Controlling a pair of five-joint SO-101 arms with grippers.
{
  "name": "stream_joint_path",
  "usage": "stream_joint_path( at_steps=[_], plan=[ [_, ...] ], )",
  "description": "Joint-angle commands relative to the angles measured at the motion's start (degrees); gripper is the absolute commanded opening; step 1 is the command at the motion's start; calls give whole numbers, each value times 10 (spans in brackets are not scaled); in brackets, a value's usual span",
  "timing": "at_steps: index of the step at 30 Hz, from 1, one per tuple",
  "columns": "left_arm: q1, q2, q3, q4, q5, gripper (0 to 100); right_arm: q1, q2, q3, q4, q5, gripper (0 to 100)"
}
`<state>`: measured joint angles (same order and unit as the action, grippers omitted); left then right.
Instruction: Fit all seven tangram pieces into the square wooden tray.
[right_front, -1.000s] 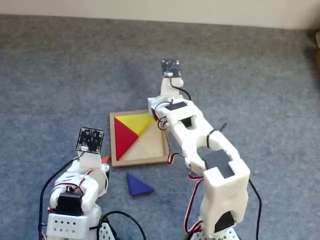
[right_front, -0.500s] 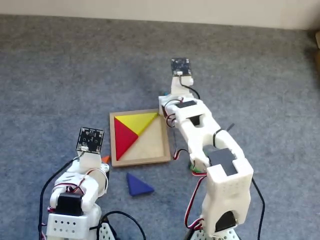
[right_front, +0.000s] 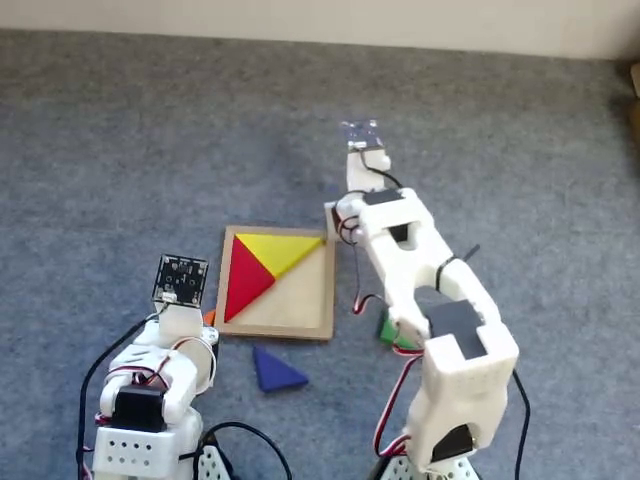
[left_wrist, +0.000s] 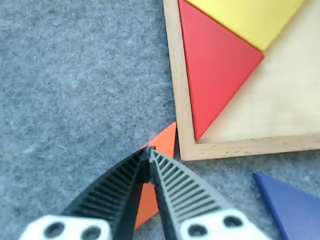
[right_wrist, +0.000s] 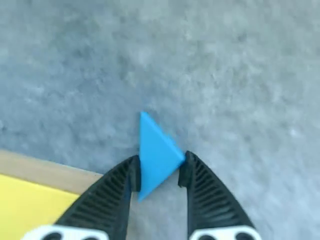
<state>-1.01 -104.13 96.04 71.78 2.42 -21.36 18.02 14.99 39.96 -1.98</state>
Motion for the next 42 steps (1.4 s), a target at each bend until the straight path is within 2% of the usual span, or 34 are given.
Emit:
stream_joint_path(
  at_steps=[1,7,14,19,22,24,27,29,42],
  plan=[
    [-2,0,12,3,5,9,31,-60,-1,58,8,40],
    [-2,0,12,3,5,9,47,-122,14,79,8,40],
    [-1,0,12,3,5,9,30,-204,45,115,10,40],
    [0,0,12,3,5,9,1,-250,83,114,91,42],
    [0,0,12,3,5,9,3,-251,92,80,92,47],
    [0,0,12,3,5,9,12,-245,93,60,84,81],
    [0,0,12,3,5,9,23,-211,87,53,27,189],
    [0,0,12,3,5,9,24,-177,87,53,22,246],
    [0,0,12,3,5,9,24,-45,-6,33,36,256]
  ],
)
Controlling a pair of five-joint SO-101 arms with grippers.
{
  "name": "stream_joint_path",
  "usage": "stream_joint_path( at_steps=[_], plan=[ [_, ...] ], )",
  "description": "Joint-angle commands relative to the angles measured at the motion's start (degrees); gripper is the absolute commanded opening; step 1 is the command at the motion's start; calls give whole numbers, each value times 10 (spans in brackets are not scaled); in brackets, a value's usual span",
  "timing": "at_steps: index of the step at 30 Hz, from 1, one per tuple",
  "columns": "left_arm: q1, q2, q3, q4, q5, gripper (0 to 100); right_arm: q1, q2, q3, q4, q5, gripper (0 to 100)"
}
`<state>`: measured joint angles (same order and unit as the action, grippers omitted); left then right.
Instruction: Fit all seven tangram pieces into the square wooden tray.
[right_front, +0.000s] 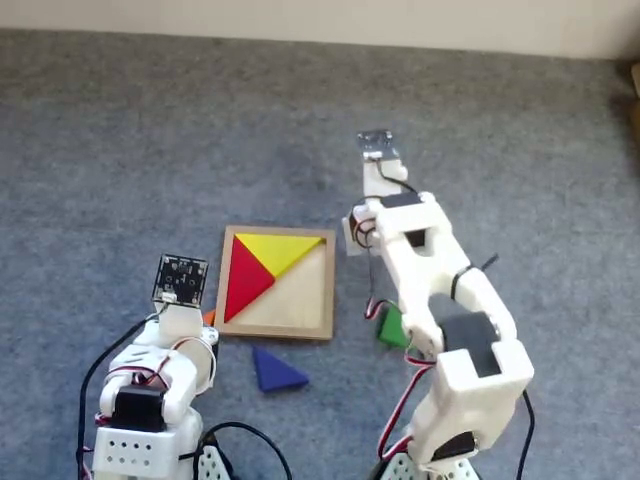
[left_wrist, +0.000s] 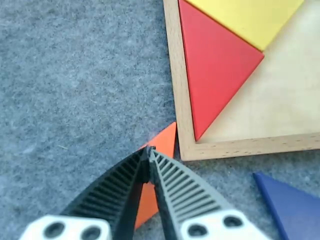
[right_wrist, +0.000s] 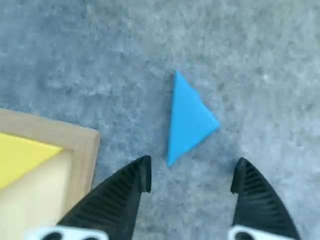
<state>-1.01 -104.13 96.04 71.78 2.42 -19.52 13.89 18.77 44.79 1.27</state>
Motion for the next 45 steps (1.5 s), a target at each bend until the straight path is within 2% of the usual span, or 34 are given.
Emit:
stream_joint_path(
  at_steps=[1,13,18,24,27,31,37,45],
  plan=[
    [0,0,12,3,5,9,6,0,-48,-15,4,256],
    [0,0,12,3,5,9,6,54,-102,-15,7,256],
    [0,0,12,3,5,9,6,57,-107,-16,55,256],
    [0,0,12,3,5,9,6,58,-102,-58,64,256],
    [0,0,12,3,5,9,5,58,-102,-62,92,256],
    [0,0,12,3,5,9,5,58,-101,-59,93,255],
    [0,0,12,3,5,9,6,58,-82,-59,96,155],
    [0,0,12,3,5,9,6,58,-78,-57,93,149]
  ],
)
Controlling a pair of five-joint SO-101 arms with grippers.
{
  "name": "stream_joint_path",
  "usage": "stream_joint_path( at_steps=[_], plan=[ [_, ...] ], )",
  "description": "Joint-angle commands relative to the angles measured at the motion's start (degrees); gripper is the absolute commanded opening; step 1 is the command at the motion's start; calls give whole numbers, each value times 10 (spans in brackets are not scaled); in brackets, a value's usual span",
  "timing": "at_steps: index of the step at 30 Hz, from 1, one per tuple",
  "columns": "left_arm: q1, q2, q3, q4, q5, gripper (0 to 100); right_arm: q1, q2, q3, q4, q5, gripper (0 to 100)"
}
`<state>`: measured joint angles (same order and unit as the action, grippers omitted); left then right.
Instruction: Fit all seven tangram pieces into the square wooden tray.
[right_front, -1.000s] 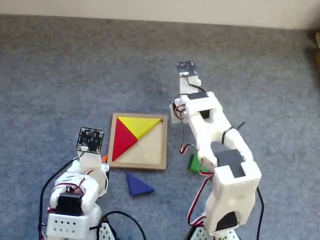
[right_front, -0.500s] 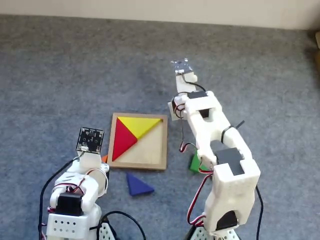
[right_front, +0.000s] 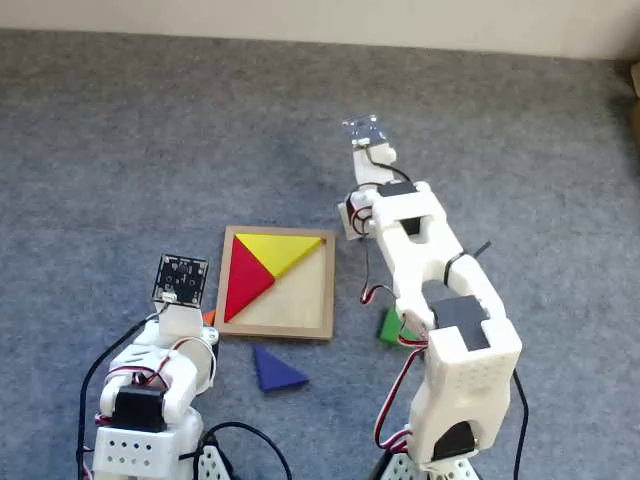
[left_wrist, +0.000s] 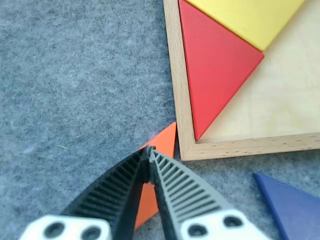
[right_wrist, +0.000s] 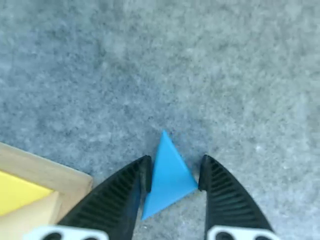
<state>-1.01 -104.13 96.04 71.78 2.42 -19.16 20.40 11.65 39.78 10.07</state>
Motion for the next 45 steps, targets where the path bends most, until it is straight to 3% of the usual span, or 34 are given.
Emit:
stream_joint_path(
  at_steps=[1,10,16,22,27,35,45],
  plan=[
    [0,0,12,3,5,9,2,-7,-5,-5,5,149],
    [0,0,12,3,5,9,1,-11,4,15,7,147],
    [0,0,12,3,5,9,0,-11,0,48,8,86],
    [0,0,12,3,5,9,-1,-11,3,52,6,124],
    [0,0,12,3,5,9,-1,-11,0,121,4,160],
    [0,0,12,3,5,9,-2,-12,-2,139,-46,161],
    [0,0,12,3,5,9,-11,-8,-34,212,-48,161]
  ],
)
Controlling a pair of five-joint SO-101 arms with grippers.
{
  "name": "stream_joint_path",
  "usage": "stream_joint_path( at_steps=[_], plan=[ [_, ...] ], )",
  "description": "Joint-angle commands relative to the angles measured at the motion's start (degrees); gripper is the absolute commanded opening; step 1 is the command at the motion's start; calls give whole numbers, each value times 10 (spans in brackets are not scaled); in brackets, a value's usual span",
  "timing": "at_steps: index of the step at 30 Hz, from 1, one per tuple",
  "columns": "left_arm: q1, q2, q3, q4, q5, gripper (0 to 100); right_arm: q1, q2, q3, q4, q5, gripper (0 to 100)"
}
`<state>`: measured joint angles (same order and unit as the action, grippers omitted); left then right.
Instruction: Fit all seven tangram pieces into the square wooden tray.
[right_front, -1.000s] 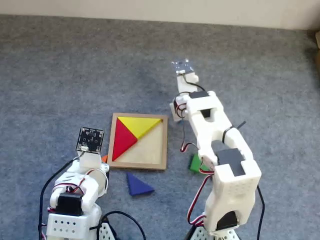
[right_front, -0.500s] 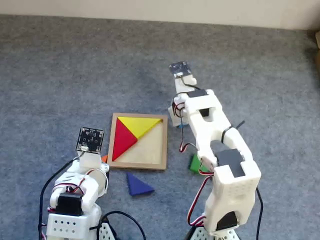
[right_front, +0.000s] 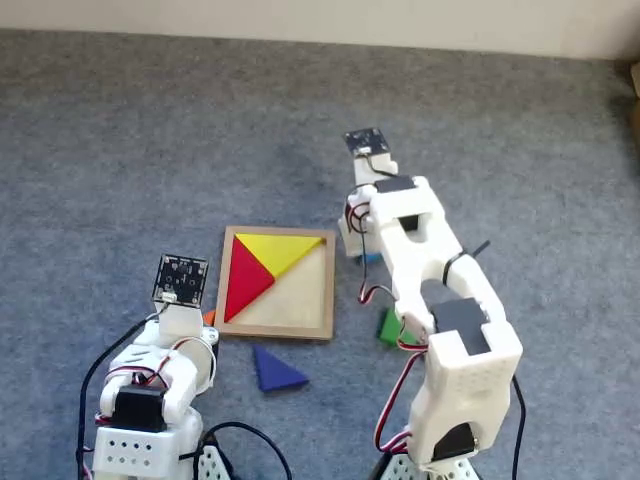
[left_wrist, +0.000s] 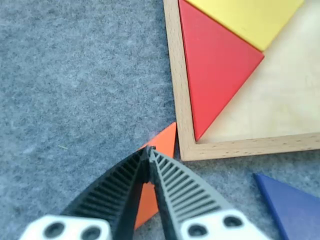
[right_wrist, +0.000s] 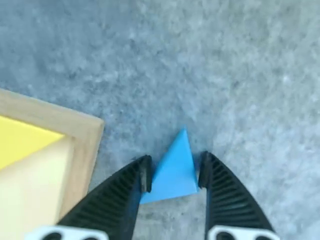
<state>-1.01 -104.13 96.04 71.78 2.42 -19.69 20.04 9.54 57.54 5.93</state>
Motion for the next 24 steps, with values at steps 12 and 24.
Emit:
stream_joint_path(
  at_steps=[12,24],
  plan=[
    [0,0,12,3,5,9,-18,-5,-18,64,-42,161],
    [0,0,12,3,5,9,-18,-7,-18,89,-66,228]
  ],
)
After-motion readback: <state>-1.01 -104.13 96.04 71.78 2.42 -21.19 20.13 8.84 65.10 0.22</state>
